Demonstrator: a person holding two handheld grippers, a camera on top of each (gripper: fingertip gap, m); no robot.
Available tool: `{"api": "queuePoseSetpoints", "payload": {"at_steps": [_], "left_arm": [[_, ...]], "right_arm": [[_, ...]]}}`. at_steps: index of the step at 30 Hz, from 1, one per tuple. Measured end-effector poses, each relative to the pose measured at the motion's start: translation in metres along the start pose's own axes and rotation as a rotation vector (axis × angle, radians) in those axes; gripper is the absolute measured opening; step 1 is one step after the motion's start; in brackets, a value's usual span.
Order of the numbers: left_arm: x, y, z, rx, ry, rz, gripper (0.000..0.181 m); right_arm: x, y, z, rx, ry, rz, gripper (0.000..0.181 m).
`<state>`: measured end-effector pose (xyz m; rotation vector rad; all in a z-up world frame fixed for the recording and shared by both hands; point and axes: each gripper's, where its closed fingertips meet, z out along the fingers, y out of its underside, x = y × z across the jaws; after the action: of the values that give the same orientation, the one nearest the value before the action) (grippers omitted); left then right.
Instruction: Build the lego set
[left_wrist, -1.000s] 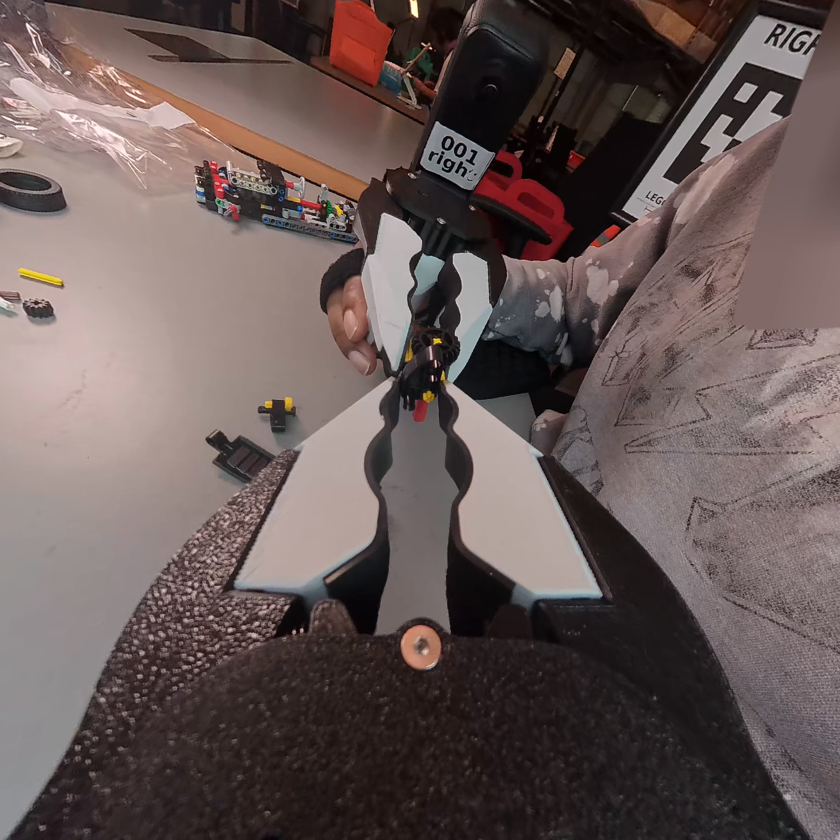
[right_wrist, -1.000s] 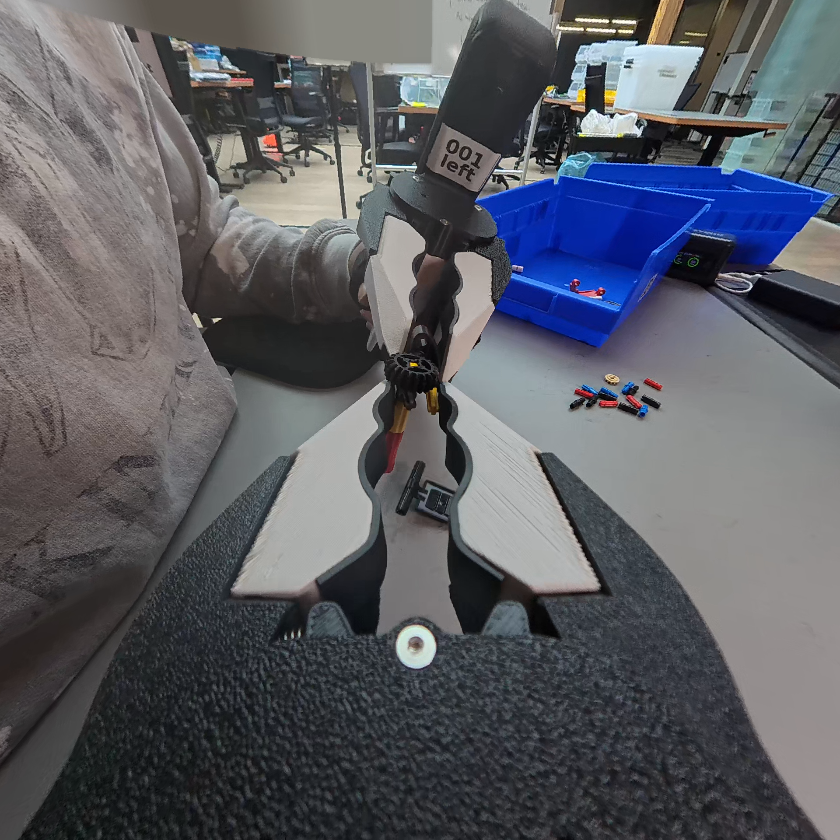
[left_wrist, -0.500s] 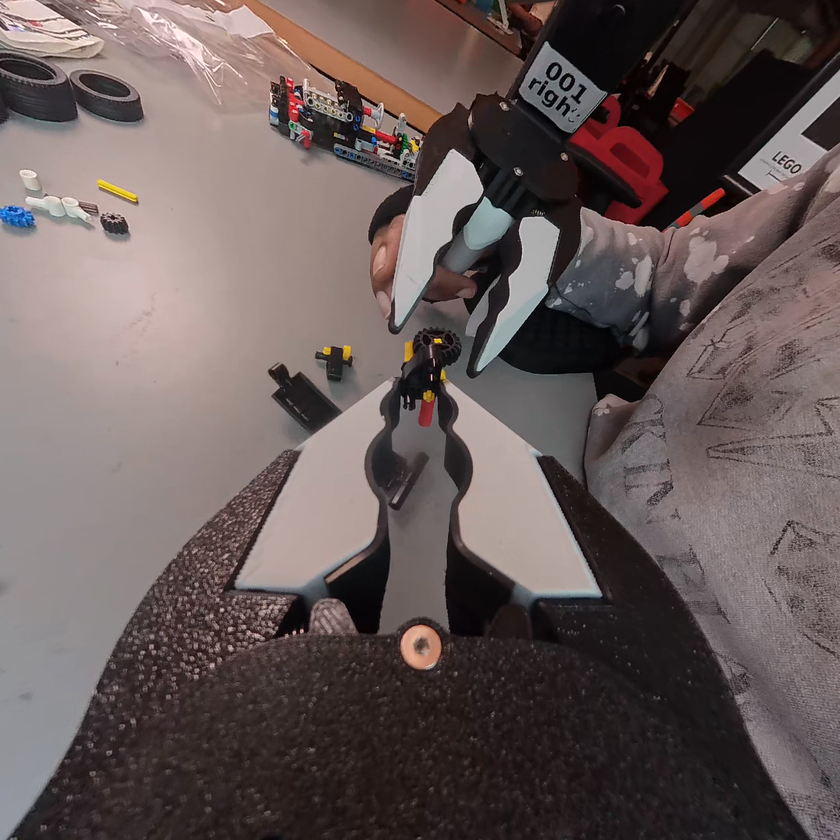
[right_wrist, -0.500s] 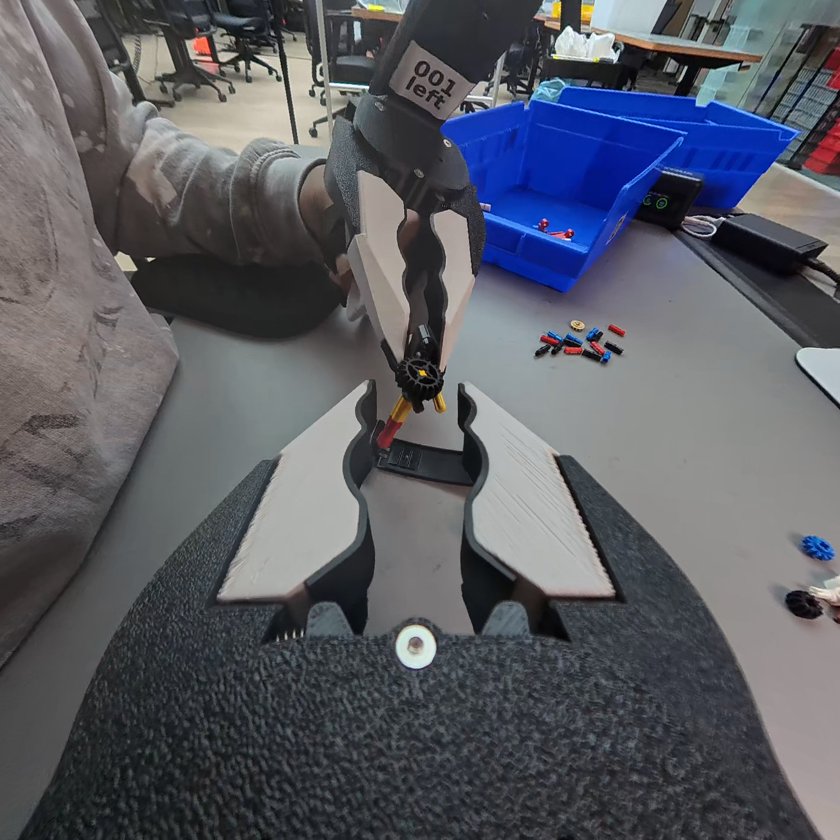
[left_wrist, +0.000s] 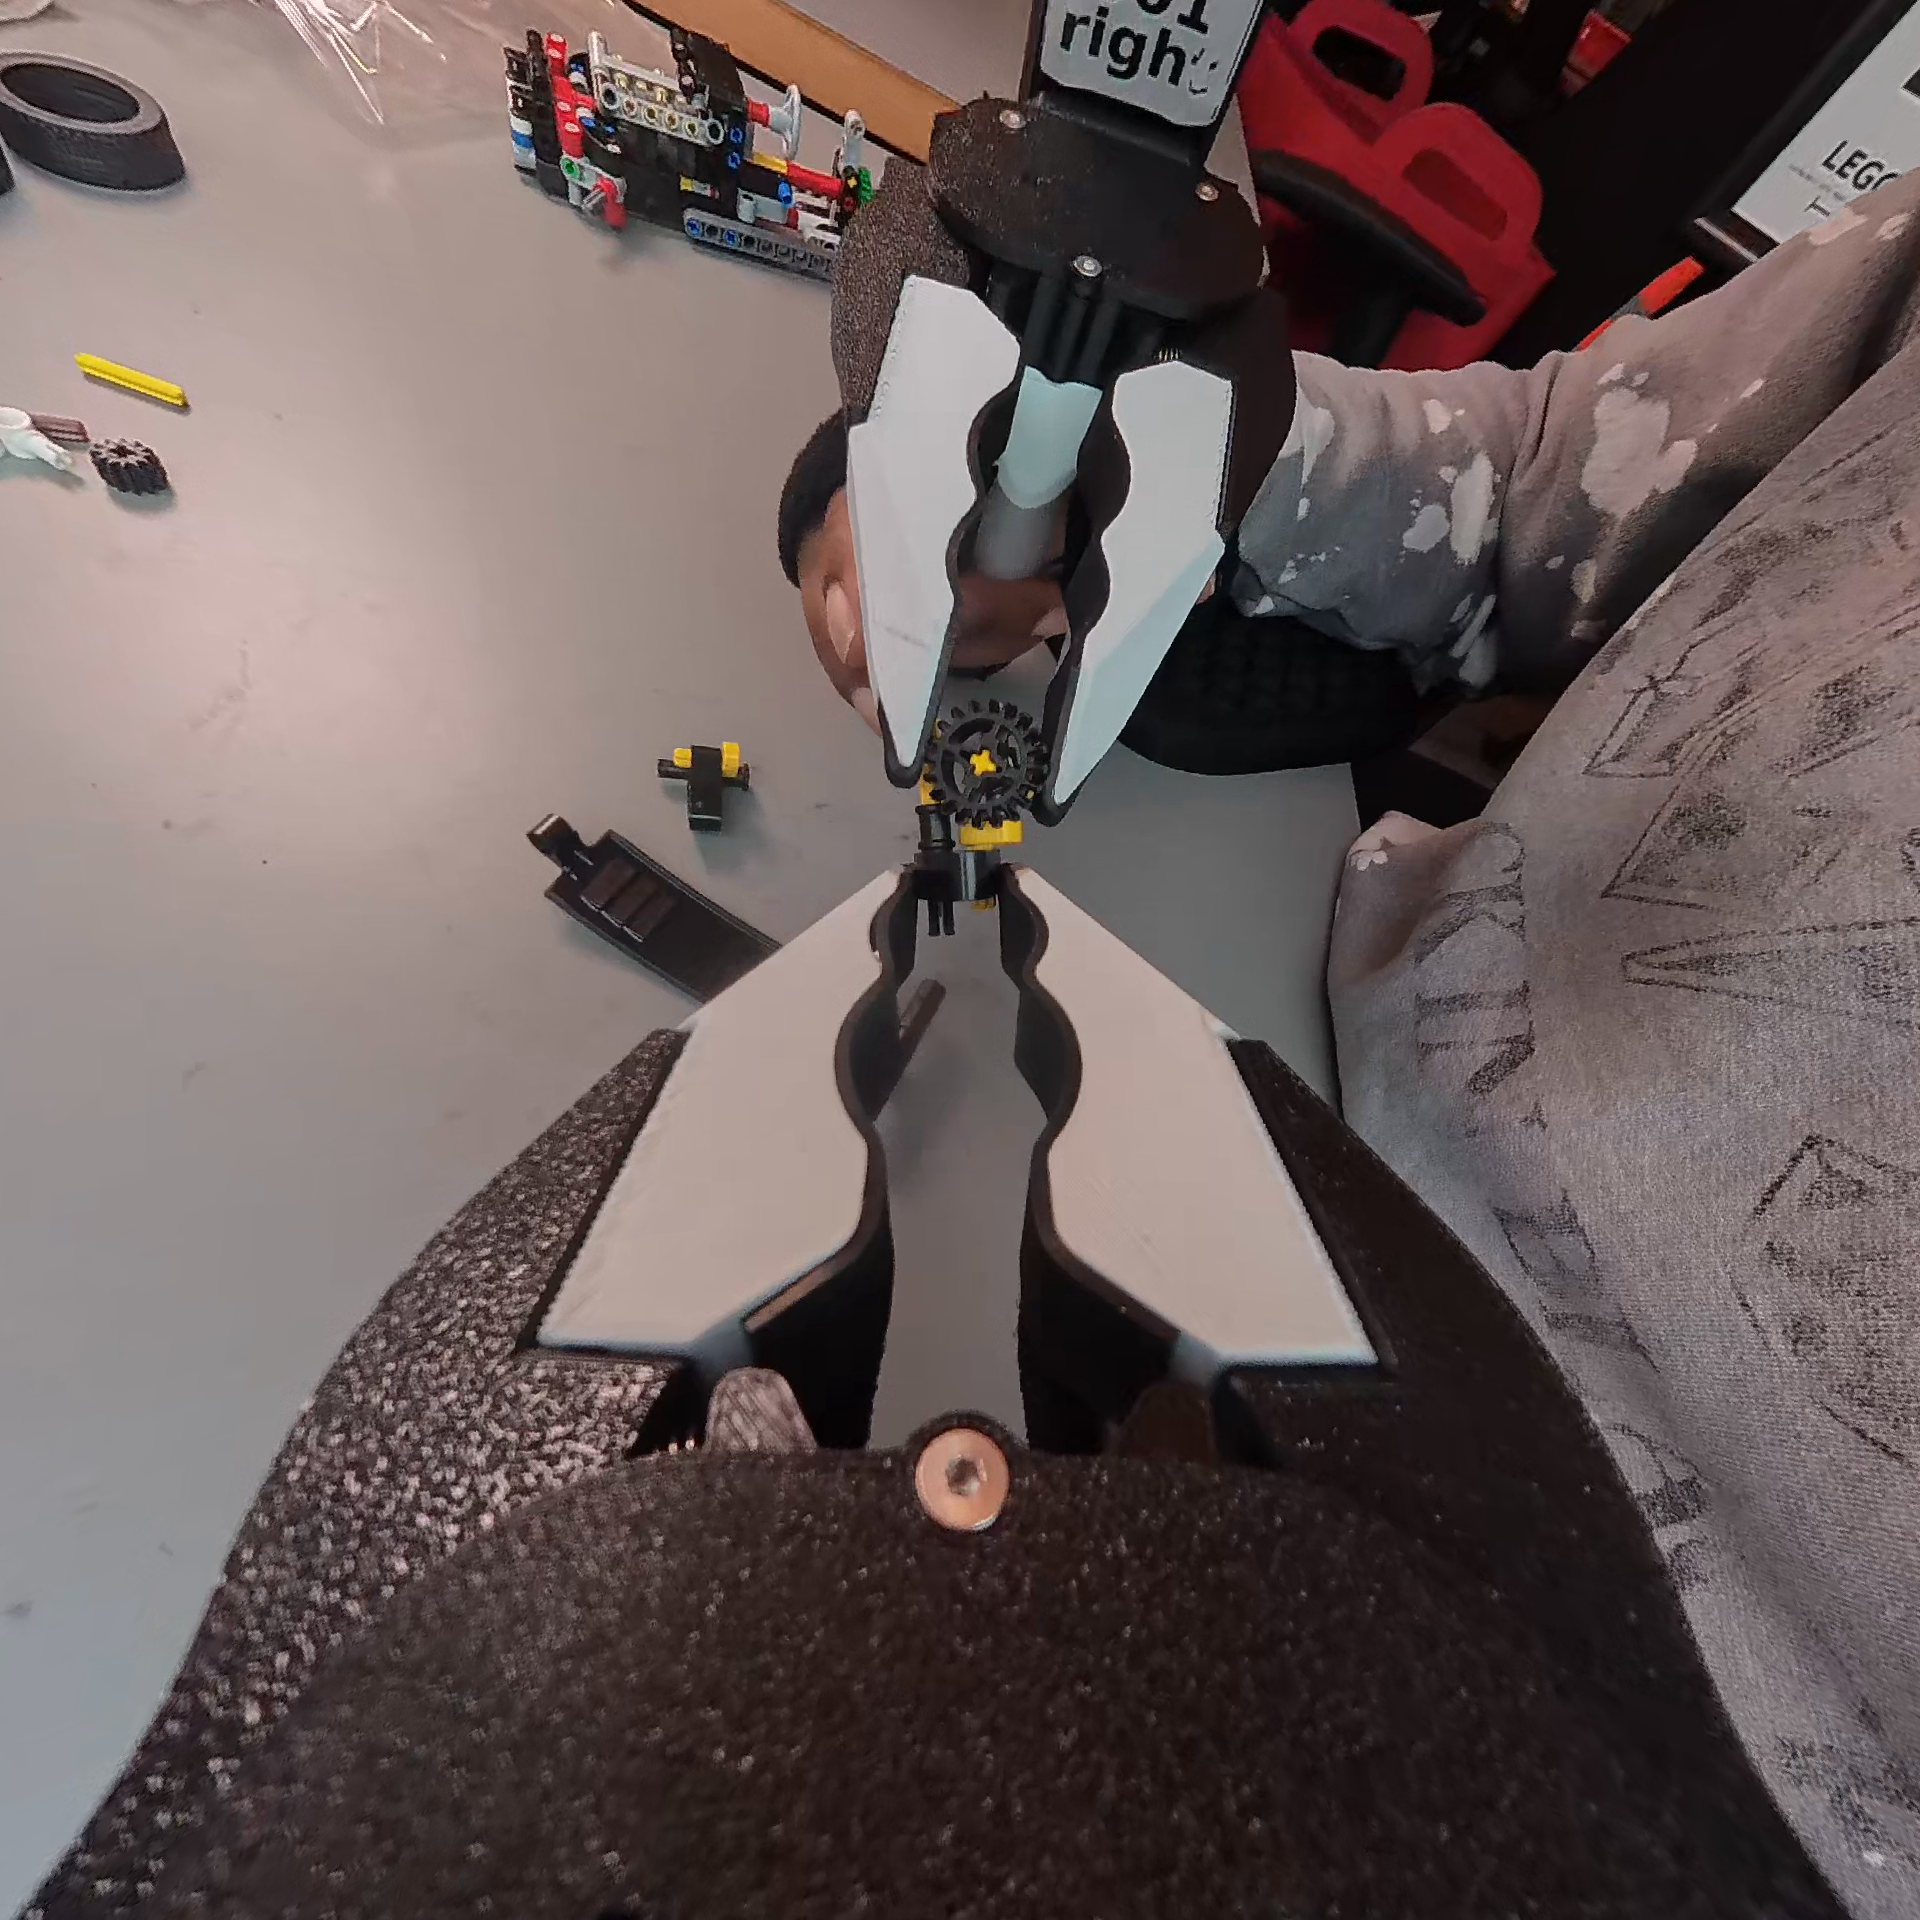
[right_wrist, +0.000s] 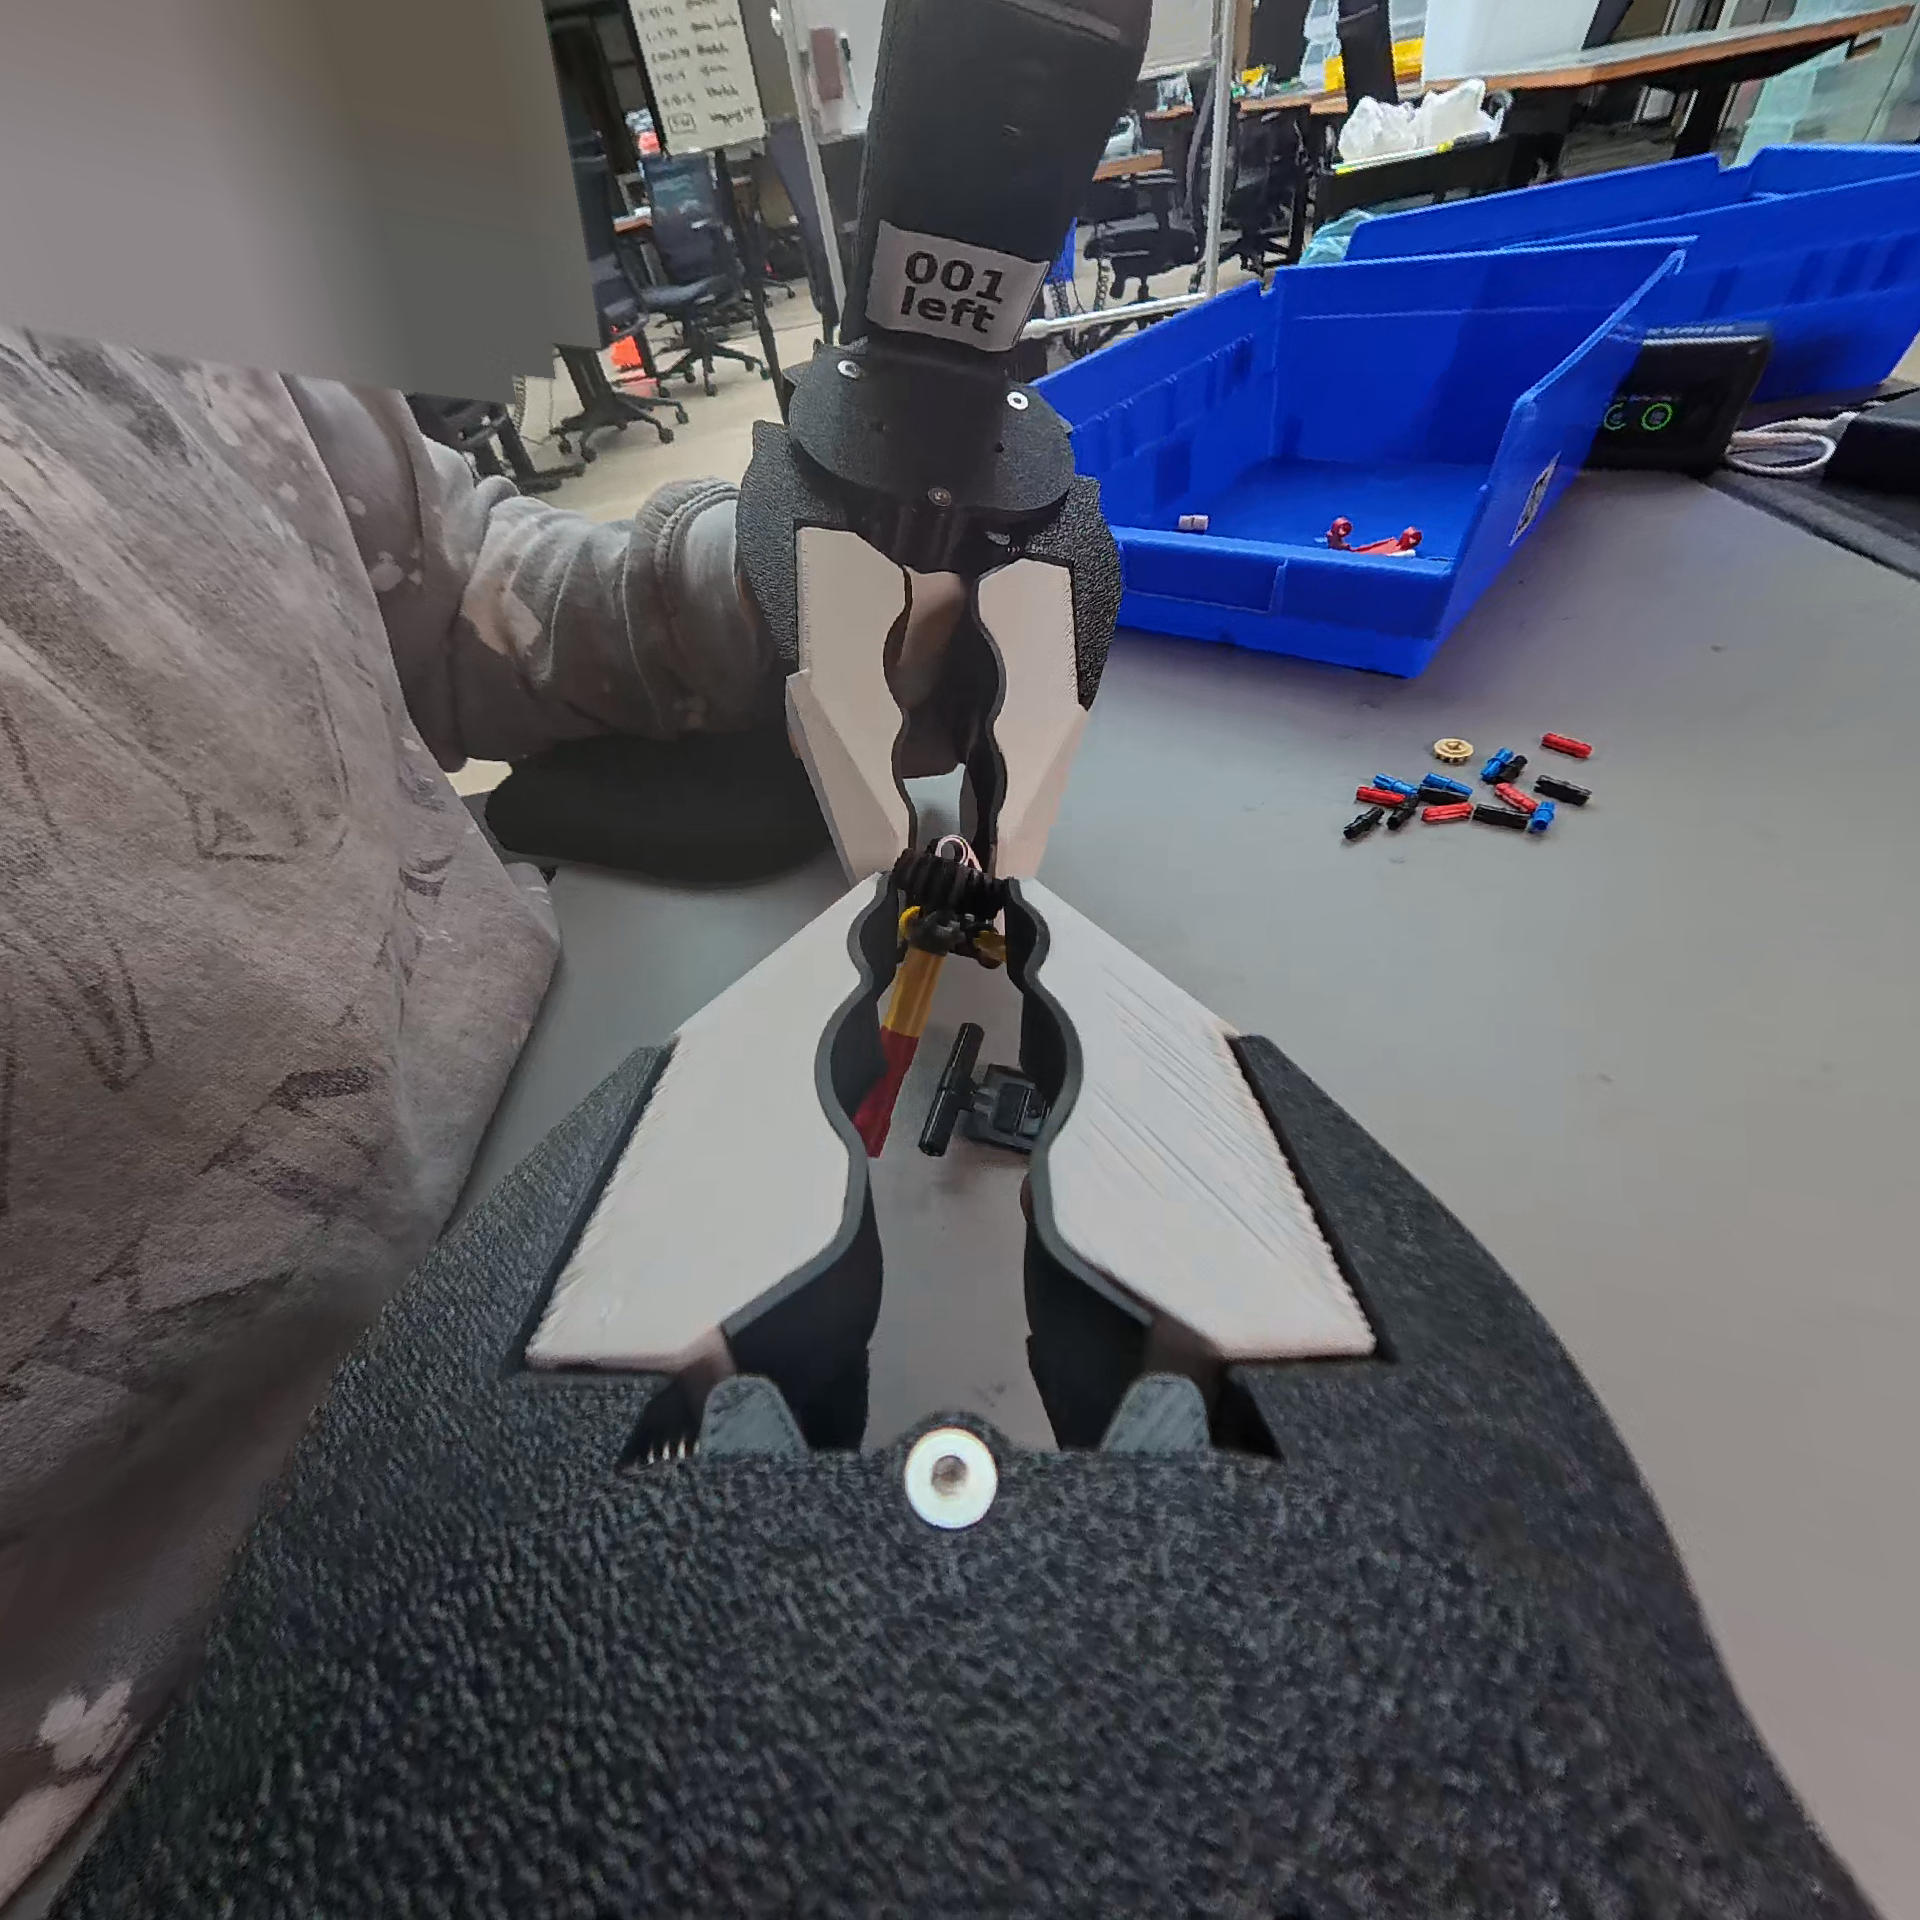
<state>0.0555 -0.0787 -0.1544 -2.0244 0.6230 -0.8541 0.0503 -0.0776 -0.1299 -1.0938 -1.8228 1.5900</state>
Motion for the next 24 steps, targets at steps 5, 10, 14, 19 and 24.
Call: {"api": "queuePoseSetpoints", "payload": {"at_steps": [5, 10, 14, 19, 24], "left_arm": [[-0.001, -0.008, -0.006, 0.057, 0.022, -0.06, 0.014], [-0.001, -0.009, -0.008, 0.09, 0.085, -0.135, 0.013], [0.005, -0.007, -0.002, 0.063, 0.088, -0.096, 0.013], [0.006, -0.006, -0.001, 0.047, 0.054, -0.029, 0.013], [0.002, -0.013, -0.005, 0.064, -0.001, 0.017, 0.013]], "right_arm": [[0.005, -0.009, 0.0, 0.054, 0.006, 0.064, 0.018], [0.004, -0.009, 0.0, 0.038, 0.021, 0.018, 0.031], [-0.003, 0.008, 0.007, -0.056, 0.007, -0.017, 0.03], [-0.008, 0.008, 0.006, -0.067, -0.028, -0.03, 0.022], [-0.003, 0.001, 0.003, -0.022, -0.014, -0.029, 0.016]]}}
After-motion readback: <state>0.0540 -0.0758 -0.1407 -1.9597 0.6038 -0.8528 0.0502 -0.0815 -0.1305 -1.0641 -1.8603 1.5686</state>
